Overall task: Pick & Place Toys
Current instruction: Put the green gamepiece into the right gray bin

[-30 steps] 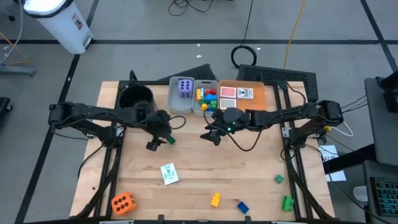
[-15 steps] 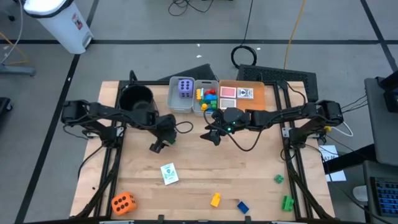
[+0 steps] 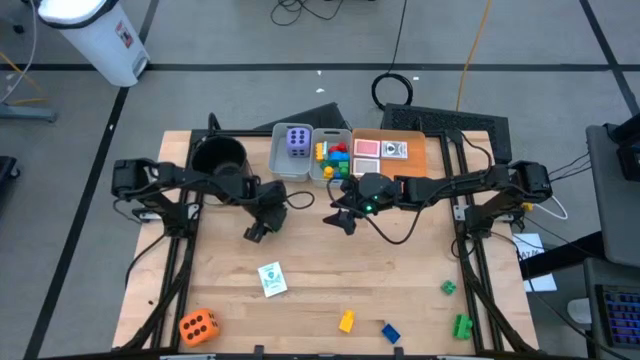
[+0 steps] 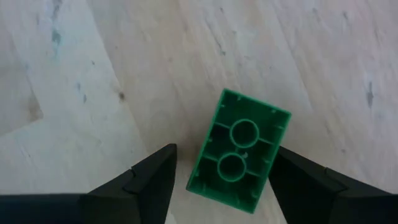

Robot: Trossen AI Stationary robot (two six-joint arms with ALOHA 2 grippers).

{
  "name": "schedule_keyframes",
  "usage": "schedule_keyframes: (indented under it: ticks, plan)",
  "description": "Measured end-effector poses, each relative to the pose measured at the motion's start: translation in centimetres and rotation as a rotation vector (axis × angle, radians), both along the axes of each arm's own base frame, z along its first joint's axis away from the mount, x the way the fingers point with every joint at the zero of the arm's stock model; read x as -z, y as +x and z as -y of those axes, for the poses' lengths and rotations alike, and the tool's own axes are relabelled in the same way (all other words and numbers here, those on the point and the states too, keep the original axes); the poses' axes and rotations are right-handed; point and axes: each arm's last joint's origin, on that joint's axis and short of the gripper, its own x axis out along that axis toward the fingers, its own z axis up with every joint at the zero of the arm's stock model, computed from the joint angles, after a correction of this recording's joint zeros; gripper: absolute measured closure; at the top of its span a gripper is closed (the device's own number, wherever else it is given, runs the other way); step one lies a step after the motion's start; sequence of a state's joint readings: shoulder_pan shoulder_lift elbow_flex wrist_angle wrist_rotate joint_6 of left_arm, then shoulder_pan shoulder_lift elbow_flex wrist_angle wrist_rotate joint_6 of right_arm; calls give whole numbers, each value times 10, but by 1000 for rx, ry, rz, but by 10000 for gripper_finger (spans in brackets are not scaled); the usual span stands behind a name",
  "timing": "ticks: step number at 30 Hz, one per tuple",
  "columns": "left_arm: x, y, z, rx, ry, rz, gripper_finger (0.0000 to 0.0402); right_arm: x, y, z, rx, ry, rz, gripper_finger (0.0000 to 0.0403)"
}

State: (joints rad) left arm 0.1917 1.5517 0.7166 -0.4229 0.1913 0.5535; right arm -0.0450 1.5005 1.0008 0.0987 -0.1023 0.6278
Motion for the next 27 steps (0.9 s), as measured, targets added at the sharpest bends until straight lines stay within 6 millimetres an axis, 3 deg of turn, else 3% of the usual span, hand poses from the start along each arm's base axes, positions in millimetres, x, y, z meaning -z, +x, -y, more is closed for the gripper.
schedule_keyframes:
  ticks: [10, 16, 19, 23, 27]
  plan:
    - [-17, 11, -3, -116, -64, -13, 262, -4, -3, 8, -59, -63, 18, 74]
    - [-47, 25, -13, -175, -225, 25, 263, -23, -14, 26, -127, -108, 93, 74]
    - [-66, 34, -22, -198, -304, 78, 243, -36, -23, 29, -132, -160, 143, 74]
    - [-97, 44, -39, -228, -440, 179, 232, -53, -33, 22, -171, -299, 203, 74]
    - [-128, 51, -58, -257, -563, 289, 254, -61, -40, 8, -153, -529, 202, 74]
